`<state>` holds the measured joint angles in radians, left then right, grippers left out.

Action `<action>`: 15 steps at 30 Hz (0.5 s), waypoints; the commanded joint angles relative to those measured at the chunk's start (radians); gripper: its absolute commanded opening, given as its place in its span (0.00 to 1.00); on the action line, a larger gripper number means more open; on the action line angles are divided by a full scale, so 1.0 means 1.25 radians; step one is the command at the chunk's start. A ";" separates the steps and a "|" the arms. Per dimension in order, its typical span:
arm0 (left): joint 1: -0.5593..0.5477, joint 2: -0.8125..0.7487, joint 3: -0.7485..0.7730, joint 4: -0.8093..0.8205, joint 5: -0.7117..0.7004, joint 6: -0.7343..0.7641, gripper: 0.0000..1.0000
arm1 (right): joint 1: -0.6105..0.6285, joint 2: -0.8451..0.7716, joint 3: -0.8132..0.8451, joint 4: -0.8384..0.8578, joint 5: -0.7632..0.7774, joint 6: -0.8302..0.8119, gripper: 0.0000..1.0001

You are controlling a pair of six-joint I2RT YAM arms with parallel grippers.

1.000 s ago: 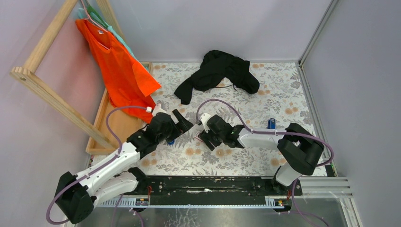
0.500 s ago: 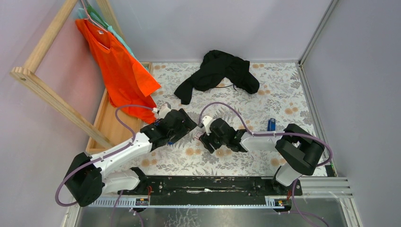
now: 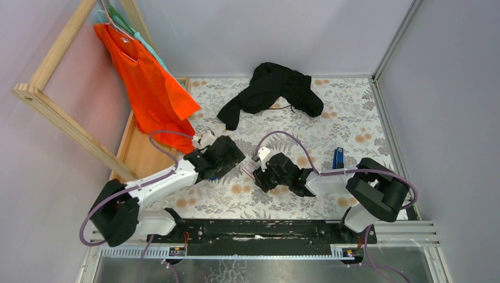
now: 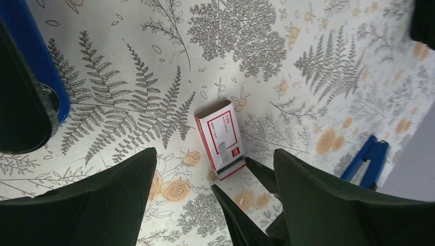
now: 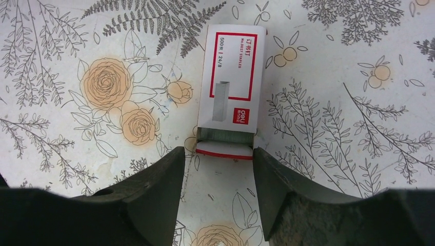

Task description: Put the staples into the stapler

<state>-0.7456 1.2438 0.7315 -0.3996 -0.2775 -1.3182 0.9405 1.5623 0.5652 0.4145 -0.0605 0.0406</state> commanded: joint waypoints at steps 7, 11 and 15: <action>-0.022 0.172 0.107 0.001 0.023 -0.001 0.89 | 0.046 -0.024 -0.076 0.095 0.146 0.021 0.59; -0.030 0.228 0.136 -0.001 0.026 -0.006 0.86 | 0.055 -0.024 -0.093 0.131 0.136 0.008 0.59; -0.046 0.283 0.161 -0.016 0.006 -0.025 0.84 | 0.063 -0.014 -0.095 0.141 0.132 -0.009 0.59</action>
<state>-0.7803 1.5433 0.8898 -0.3973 -0.2432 -1.3197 1.0016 1.5452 0.4625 0.5774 0.0818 0.0517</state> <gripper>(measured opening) 0.850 0.588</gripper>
